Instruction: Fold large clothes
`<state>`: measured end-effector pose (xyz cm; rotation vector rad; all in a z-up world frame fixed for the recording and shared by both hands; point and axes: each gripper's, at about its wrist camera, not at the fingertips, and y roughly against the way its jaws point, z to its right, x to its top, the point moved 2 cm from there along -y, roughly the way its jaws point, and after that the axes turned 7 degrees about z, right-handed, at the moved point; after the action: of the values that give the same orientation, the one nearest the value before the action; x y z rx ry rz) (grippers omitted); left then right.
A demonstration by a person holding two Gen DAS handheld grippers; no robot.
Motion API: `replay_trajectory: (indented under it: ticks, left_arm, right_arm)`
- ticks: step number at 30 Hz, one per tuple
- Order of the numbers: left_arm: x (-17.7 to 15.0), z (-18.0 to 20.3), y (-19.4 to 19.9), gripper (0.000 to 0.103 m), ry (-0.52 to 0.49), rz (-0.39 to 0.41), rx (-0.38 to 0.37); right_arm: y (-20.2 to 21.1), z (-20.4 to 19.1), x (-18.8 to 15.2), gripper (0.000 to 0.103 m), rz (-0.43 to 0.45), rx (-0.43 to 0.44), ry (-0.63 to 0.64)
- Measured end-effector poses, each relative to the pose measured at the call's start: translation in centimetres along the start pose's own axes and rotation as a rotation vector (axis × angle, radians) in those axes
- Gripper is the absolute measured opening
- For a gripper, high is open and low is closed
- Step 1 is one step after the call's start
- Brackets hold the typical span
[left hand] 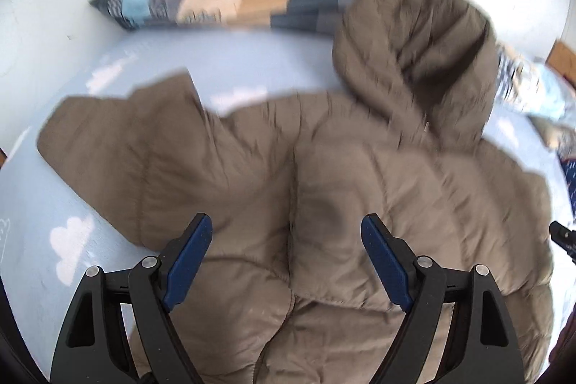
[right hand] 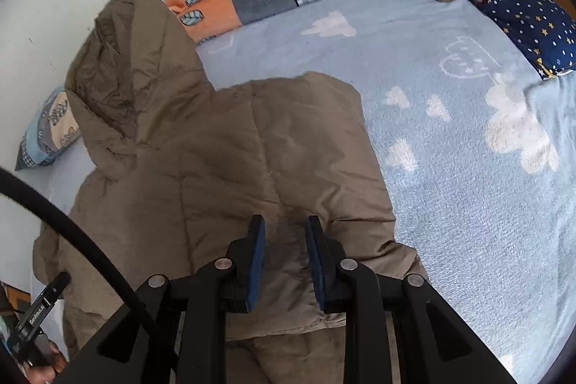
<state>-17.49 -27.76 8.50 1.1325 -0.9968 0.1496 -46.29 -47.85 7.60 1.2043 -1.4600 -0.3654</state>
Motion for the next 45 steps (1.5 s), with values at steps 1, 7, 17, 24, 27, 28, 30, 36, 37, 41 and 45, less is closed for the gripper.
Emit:
replay_trajectory:
  ticks: [1, 7, 17, 24, 27, 28, 30, 36, 37, 41, 45]
  left_arm:
    - [0.2, 0.2, 0.4, 0.085, 0.0, 0.016, -0.012]
    - [-0.8, 1.9, -0.5, 0.085, -0.066, -0.036, -0.059]
    - [-3.3, 2.4, -4.1, 0.085, -0.105, -0.188, -0.022]
    - [-1.1, 0.7, -1.2, 0.085, 0.002, -0.113, -0.101]
    - [0.2, -1.1, 0.4, 0.085, 0.038, -0.065, -0.112]
    - [0.6, -1.9, 0.8, 0.085, 0.047, -0.052, -0.107]
    - [1.2, -3.5, 1.3, 0.085, 0.061, -0.035, -0.087]
    - [3.1, -12.2, 2.0, 0.085, 0.139, -0.004, 0.027]
    - [3.2, -14.0, 2.1, 0.085, 0.159, -0.001, 0.05]
    - [3.4, -21.5, 1.7, 0.085, 0.255, -0.016, 0.135]
    - [2.9, -29.3, 0.6, 0.085, 0.382, -0.06, 0.194]
  right_arm:
    - [0.8, -0.7, 0.3, 0.025, 0.023, 0.007, 0.022]
    - [1.4, -4.5, -0.4, 0.025, 0.034, 0.085, 0.117]
    - [-2.9, -6.8, -2.7, 0.028, -0.088, 0.034, 0.193]
    - [-1.7, -6.7, -2.7, 0.033, -0.077, 0.055, 0.167]
    - [0.0, -7.7, -2.6, 0.037, -0.026, 0.065, 0.193]
    - [0.5, -8.3, -2.7, 0.037, -0.011, 0.074, 0.213]
    - [1.4, -9.5, -2.9, 0.037, 0.011, 0.113, 0.243]
    - [2.4, -15.1, -5.2, 0.037, 0.01, 0.219, 0.373]
    - [2.2, -16.0, -5.6, 0.037, 0.001, 0.229, 0.392]
    - [0.8, -18.0, -7.3, 0.037, -0.036, 0.221, 0.444]
    - [-0.1, -18.9, -8.5, 0.037, -0.063, 0.213, 0.463]
